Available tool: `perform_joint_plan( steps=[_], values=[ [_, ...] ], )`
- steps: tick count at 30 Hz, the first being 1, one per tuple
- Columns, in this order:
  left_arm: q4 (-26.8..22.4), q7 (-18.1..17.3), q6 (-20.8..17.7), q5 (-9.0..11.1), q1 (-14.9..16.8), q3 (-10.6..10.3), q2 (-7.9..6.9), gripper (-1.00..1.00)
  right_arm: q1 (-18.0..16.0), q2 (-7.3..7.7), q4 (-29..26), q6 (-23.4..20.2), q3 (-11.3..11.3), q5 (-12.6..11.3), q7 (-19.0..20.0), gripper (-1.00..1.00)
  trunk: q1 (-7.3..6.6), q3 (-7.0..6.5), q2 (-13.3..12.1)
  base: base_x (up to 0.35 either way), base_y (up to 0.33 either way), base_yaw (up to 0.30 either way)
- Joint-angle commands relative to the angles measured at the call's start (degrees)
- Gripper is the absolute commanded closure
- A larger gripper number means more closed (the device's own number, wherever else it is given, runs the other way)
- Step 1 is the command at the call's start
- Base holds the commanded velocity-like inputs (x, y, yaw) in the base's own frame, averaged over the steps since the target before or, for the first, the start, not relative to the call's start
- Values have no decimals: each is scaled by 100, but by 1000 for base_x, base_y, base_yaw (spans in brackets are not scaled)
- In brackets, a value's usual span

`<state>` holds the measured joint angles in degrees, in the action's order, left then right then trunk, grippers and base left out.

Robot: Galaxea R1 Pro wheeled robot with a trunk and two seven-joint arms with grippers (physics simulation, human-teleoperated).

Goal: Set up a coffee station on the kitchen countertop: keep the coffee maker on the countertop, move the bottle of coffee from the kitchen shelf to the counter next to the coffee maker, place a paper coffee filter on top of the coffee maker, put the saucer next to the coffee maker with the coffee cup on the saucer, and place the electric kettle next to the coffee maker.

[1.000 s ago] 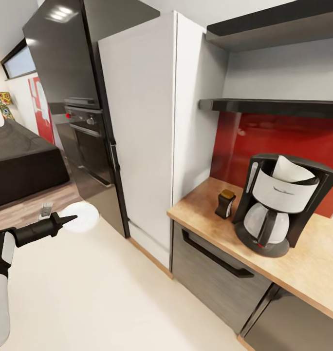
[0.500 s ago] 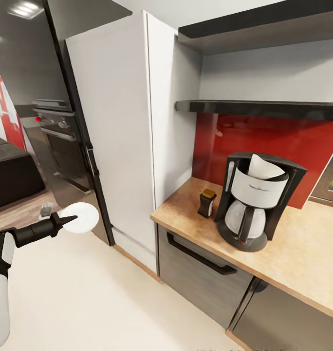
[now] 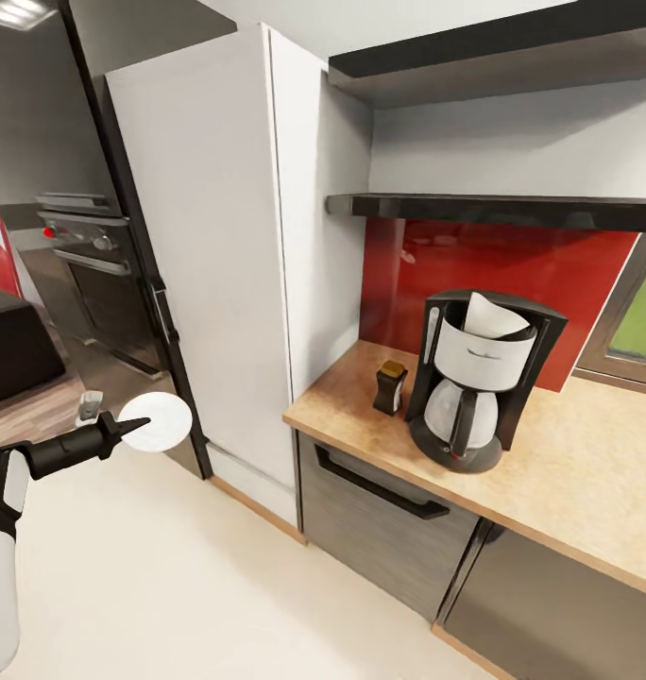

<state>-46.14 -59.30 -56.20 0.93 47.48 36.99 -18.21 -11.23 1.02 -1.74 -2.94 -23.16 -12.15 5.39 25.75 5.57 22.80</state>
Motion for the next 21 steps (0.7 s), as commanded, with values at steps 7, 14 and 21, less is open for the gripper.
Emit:
perform_joint_plan(
  steps=[7,14,21],
  values=[
    [14,5,-40,4,7,2,13,100,-2,4,-14,-31,-40,-60,19,-100,3,1,12,0,0,-132],
    [17,28,-40,-25,7,4,105,100,-2,4,-14,-31,-36,-60,18,-100,3,-19,12,0,0,-251],
    [22,10,-39,-14,5,3,187,100,-2,4,-19,-31,-38,-60,19,-100,3,-36,12,0,0,-261]
  ],
)
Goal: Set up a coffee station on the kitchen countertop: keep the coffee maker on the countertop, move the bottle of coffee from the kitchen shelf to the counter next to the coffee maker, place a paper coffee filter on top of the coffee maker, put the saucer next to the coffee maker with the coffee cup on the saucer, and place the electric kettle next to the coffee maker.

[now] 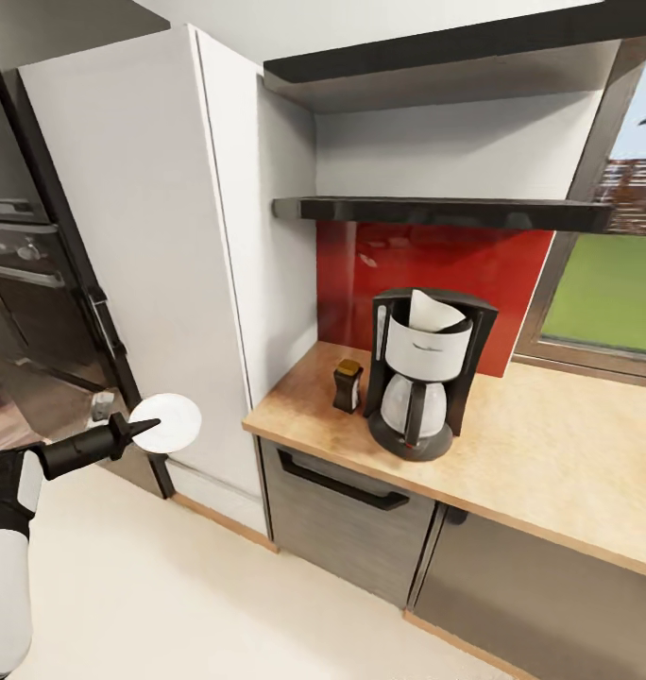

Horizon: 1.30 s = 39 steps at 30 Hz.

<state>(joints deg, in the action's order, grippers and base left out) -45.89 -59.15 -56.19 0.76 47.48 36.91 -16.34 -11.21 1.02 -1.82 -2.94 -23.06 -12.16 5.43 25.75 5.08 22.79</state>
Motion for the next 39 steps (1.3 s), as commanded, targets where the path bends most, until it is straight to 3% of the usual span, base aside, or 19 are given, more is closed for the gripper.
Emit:
perform_joint_plan(
  steps=[1,10,20,27,31,39],
  values=[
    [-2,-7,-38,0,4,10,25,100,-4,3,-10,-31,-48,-59,16,-100,3,10,12,0,0,-264],
    [-7,27,-21,-32,-2,1,439,100,-4,3,-11,-31,-49,-59,19,-100,3,6,12,0,0,-266],
    [-1,41,43,-47,-2,-7,491,100,-4,3,-11,-31,-45,-59,16,-100,3,6,12,-50,-31,-269],
    [1,310,327,-46,-2,-1,888,100,-4,3,-11,-31,-41,-59,14,-100,3,6,12,-1,-1,-269],
    [9,501,352,-19,-4,8,993,100,-4,3,-11,-31,-40,-59,15,-100,3,6,12,0,0,-269],
    [10,519,354,-32,-110,9,1027,100,-4,3,-103,-31,-56,-53,17,-100,3,6,12,0,0,-223]
  ],
)
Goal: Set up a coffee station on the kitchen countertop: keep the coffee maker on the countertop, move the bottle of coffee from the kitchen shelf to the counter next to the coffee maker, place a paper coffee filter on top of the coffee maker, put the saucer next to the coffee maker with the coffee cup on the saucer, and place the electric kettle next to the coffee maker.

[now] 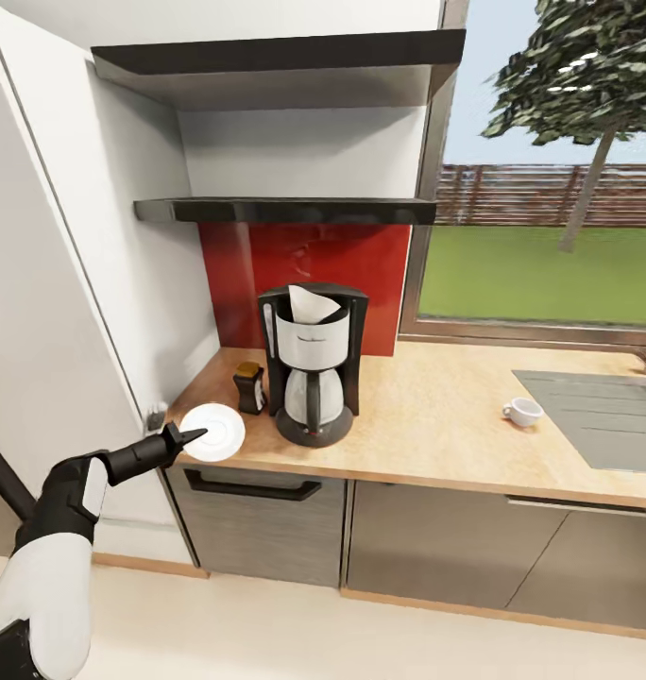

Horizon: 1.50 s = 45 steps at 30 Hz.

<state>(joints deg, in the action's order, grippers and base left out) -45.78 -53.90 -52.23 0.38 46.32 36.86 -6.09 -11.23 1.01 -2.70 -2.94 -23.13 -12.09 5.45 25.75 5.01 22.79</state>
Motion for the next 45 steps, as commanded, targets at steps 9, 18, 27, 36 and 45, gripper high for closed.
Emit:
perform_joint_plan(
  steps=[9,18,27,36,45],
  values=[
    [475,129,459,-3,-142,49,-6,100,-2,38,-63,-14,-42,-51,17,-100,3,12,12,0,0,-4],
    [814,419,750,66,-149,68,2,100,-2,36,-64,-13,-43,-52,9,-100,3,12,12,0,0,0],
    [832,433,746,74,-149,83,2,100,-2,38,-56,-13,-47,-50,3,-100,3,12,12,147,0,0],
    [851,433,740,75,-149,89,75,100,-2,65,-36,-19,-51,-47,0,-100,3,12,12,320,0,-18],
    [861,582,694,39,-164,285,107,100,-2,65,-39,-21,-42,-47,0,-100,3,12,12,69,0,-102]
  ],
)
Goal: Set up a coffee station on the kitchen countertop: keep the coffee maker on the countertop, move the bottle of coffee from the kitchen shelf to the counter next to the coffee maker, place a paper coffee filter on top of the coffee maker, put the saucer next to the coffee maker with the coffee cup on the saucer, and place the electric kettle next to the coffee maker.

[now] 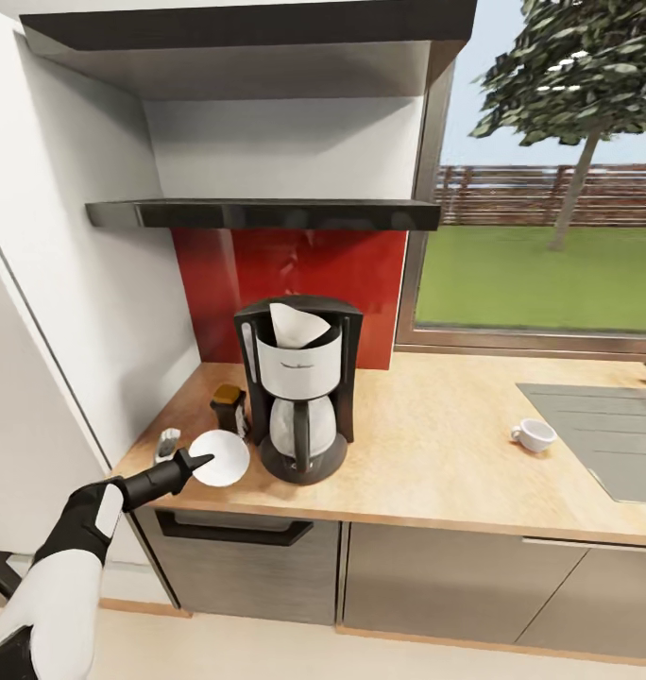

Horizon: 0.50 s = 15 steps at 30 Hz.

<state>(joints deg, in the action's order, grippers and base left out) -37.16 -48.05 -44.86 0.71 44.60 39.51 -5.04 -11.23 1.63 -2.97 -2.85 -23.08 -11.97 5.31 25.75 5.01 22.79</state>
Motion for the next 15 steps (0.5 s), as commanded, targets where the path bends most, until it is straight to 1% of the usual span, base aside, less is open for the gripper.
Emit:
perform_joint_plan(
  steps=[1,2,5,12,15],
  values=[
    [-1,61,-45,4,-2,49,2,100,-2,4,-12,-30,-48,-59,14,-100,3,12,13,2,0,-4],
    [-2,210,-49,6,-33,82,1,100,-2,4,-16,-29,-48,-59,14,-100,3,12,13,1,0,-2],
    [-2,367,-54,11,-57,102,-4,100,-2,-2,-19,-30,-48,-59,14,-100,3,12,13,0,0,0],
    [9,435,-58,9,-77,110,1,100,-2,-4,-19,-31,-48,-59,14,-100,3,12,13,0,0,0],
    [188,492,-51,8,-134,110,-2,100,-2,-4,-19,-31,-48,-59,14,-100,3,12,13,0,0,0]
  ],
)
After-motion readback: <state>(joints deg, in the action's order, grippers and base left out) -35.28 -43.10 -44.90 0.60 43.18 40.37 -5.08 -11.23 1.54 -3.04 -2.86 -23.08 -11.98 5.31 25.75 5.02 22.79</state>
